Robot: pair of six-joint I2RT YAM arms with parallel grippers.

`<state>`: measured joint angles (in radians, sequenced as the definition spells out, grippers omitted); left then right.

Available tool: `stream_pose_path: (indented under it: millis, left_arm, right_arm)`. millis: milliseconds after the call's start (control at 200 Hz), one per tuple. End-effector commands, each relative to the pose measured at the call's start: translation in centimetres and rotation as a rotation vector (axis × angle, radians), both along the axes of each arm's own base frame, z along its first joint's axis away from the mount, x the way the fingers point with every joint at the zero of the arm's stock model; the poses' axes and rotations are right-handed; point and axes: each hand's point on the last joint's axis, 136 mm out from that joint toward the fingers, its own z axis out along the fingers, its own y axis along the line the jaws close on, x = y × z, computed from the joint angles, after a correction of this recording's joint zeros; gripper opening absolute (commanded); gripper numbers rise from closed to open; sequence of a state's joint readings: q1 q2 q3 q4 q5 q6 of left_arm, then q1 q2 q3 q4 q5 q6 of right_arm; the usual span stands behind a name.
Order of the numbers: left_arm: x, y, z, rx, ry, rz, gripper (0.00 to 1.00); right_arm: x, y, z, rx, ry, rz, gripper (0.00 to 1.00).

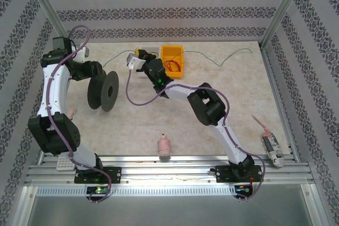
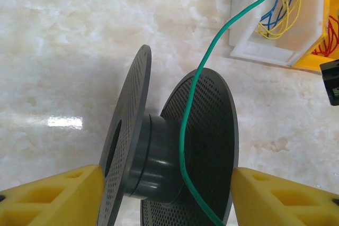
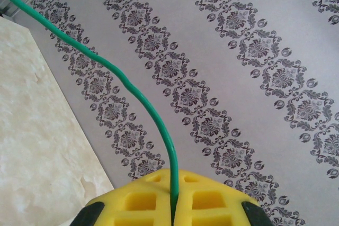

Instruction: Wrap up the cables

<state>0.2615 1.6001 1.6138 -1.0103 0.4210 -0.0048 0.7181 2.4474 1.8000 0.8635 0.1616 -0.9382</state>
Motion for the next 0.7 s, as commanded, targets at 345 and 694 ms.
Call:
stream_pose_path:
  millis: [345, 694]
  left_arm:
    - [-2.0, 0.5, -4.9, 0.047, 0.143, 0.002, 0.62]
    - [-1.9, -0.7, -6.4, -0.04, 0.147, 0.013, 0.52]
  right_arm:
    - [-0.4, 0.7, 0.7, 0.055, -0.001, 0.002, 0.0]
    - [-1.2, 1.6, 0.2, 0.052, 0.011, 0.018, 0.0]
